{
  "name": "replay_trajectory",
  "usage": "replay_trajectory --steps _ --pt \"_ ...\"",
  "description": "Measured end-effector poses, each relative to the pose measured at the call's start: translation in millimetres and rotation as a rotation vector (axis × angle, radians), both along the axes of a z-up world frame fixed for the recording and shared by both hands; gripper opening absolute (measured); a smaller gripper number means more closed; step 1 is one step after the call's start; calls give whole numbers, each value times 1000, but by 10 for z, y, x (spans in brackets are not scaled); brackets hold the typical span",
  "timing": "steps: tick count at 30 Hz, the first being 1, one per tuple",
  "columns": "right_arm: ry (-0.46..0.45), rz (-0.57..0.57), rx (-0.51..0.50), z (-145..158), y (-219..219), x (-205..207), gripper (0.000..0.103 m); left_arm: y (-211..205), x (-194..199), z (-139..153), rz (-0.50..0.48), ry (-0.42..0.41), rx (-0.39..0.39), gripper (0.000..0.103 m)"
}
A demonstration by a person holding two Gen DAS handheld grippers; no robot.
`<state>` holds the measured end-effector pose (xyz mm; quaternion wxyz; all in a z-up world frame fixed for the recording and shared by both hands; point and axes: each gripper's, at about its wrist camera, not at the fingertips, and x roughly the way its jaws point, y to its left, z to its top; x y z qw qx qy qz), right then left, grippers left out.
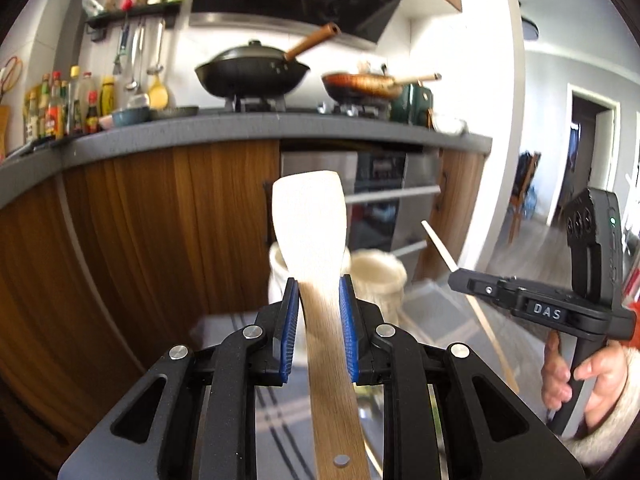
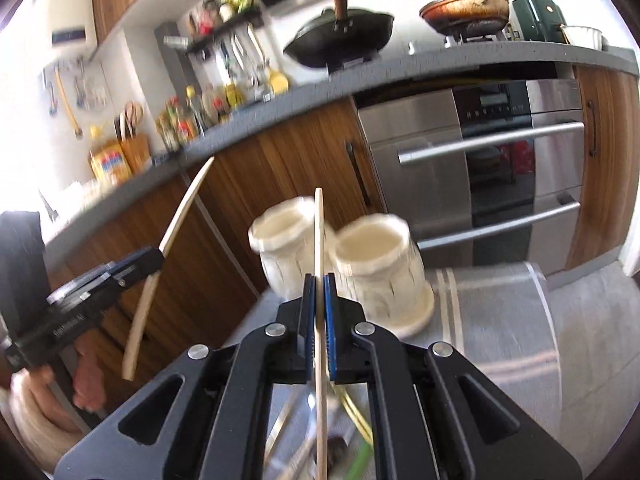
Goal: Organize utensils
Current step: 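Lower spatula into tall cup with left tool while right drops chopstick in small cup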
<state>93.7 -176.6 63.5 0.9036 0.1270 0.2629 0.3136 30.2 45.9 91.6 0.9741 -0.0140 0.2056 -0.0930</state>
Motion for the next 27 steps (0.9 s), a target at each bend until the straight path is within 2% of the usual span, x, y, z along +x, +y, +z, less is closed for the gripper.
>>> replay_trajectory --steps 5,8,14,19,27 --pt "-25 -30 107 144 -34 324 5 41 333 178 -18 -68 -52 22" --pt "-60 -68 138 220 -41 539 5 27 519 259 -45 -117 -64 22" --pt "-147 -136 121 292 78 839 5 8 874 326 -72 -172 -86 22" --pt "-218 -180 89 327 235 1026 5 -42 1124 291 -68 -213 -52 22" --pt "-216 -213 78 107 356 1363 5 -43 1475 55 -58 -201 -27 22"
